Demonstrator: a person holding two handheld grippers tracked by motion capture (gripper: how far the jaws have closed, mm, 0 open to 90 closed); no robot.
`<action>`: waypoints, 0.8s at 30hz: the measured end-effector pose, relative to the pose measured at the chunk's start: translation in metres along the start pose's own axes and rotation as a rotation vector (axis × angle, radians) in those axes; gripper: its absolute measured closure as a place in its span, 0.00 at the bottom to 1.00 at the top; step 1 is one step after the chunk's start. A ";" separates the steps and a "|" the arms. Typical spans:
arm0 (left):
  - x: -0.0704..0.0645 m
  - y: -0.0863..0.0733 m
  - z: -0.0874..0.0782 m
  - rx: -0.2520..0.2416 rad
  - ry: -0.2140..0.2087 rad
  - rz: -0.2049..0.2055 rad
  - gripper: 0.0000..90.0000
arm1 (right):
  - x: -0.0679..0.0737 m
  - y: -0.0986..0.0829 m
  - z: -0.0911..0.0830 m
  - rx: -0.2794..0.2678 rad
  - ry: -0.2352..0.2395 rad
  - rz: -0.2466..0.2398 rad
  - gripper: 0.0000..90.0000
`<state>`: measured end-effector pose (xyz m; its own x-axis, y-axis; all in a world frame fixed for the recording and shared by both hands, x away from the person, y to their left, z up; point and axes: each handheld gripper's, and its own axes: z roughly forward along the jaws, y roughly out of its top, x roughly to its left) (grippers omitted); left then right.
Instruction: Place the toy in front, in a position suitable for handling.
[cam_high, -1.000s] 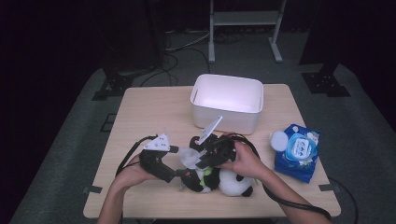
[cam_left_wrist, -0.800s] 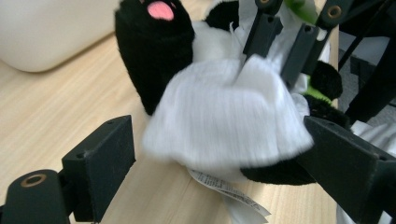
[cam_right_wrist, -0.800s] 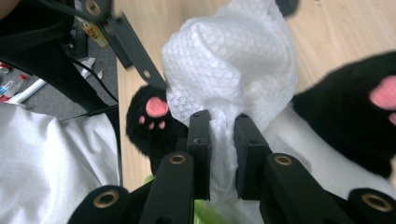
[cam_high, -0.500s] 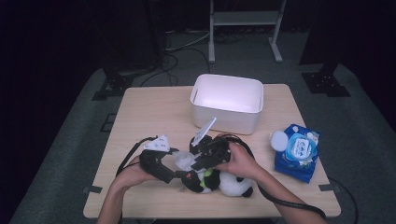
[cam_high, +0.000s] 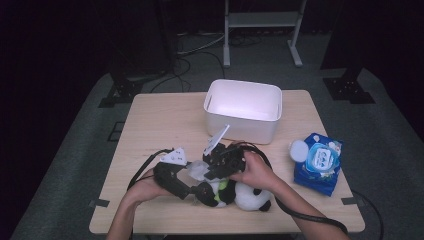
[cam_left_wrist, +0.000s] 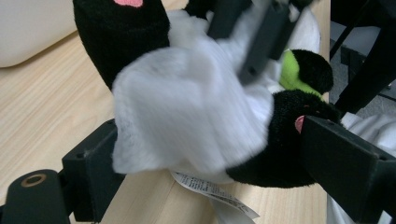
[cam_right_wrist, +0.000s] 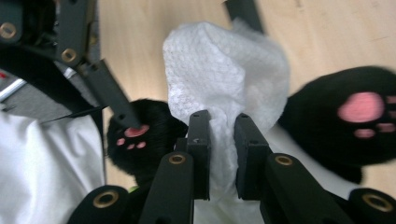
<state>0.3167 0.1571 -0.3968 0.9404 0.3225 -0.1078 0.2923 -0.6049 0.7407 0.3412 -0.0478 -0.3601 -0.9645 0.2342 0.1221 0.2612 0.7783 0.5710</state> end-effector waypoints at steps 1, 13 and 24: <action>0.000 0.000 0.000 0.003 -0.001 0.001 0.11 | -0.003 0.000 -0.002 -0.005 -0.012 -0.002 0.87; -0.001 0.001 0.005 0.029 0.000 0.008 0.11 | -0.024 -0.022 -0.023 -0.049 -0.058 0.072 0.86; -0.002 0.000 0.006 0.042 -0.013 0.021 0.11 | -0.029 0.001 -0.032 -0.110 -0.116 0.061 0.88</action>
<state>0.3157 0.1519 -0.4003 0.9486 0.2998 -0.1014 0.2792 -0.6416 0.7144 0.3687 -0.0722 -0.3372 -0.9345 0.3495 0.0682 0.3070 0.6937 0.6516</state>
